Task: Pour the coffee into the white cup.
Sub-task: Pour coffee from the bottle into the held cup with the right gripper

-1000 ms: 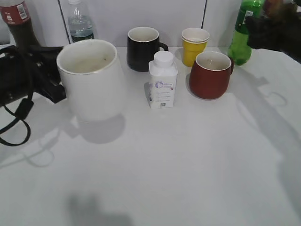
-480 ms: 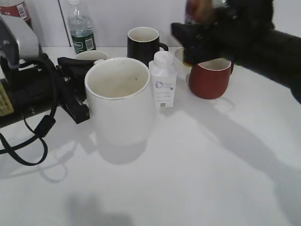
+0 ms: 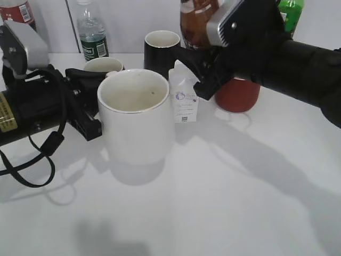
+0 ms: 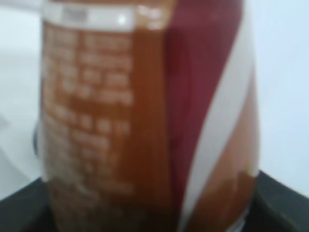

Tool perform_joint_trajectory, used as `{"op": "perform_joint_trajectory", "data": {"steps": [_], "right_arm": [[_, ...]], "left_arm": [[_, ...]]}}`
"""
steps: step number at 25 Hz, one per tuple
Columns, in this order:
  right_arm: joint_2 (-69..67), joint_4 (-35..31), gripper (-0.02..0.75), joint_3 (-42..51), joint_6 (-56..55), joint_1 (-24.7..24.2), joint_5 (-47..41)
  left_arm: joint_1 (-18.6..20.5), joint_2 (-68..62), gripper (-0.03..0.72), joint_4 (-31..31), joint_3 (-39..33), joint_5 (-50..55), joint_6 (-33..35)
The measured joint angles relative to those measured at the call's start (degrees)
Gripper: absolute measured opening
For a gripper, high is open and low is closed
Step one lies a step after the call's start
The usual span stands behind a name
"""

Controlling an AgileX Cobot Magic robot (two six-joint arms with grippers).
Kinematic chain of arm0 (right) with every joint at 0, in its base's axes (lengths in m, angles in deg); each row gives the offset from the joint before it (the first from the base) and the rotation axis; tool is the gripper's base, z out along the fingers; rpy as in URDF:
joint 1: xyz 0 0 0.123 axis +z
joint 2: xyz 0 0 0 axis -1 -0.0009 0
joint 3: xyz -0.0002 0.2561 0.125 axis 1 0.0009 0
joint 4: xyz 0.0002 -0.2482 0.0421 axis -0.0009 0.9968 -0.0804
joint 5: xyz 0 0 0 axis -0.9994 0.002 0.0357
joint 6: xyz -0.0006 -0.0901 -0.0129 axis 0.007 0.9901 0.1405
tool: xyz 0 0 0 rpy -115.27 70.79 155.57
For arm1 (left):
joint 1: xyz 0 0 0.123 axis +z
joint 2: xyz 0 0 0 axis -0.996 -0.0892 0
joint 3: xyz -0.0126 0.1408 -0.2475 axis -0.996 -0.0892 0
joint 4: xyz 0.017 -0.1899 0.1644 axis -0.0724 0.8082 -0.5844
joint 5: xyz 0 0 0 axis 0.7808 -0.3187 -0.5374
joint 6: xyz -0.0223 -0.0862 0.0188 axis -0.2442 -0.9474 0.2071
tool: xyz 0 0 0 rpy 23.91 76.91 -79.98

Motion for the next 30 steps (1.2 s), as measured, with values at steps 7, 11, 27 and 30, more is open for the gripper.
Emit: {"op": "perform_joint_trajectory", "data": {"steps": [7,11,27,30], "right_arm": [[0.0,0.1,0.529,0.0,15.1,0.0,0.0],[0.0,0.2,0.529,0.0,25.2,0.0,0.0],[0.0,0.1,0.529,0.0,46.7,0.0,1.0],[0.0,0.1,0.529,0.0,49.3,0.0,2.4]], "left_arm": [[0.0,0.0,0.041,1.4,0.0,0.0,0.0],[0.0,0.0,0.041,1.4,0.0,0.0,0.0],[0.0,0.0,0.041,-1.9,0.0,2.2,0.0],[0.0,0.0,0.041,-2.4,0.0,2.6,0.0]]}}
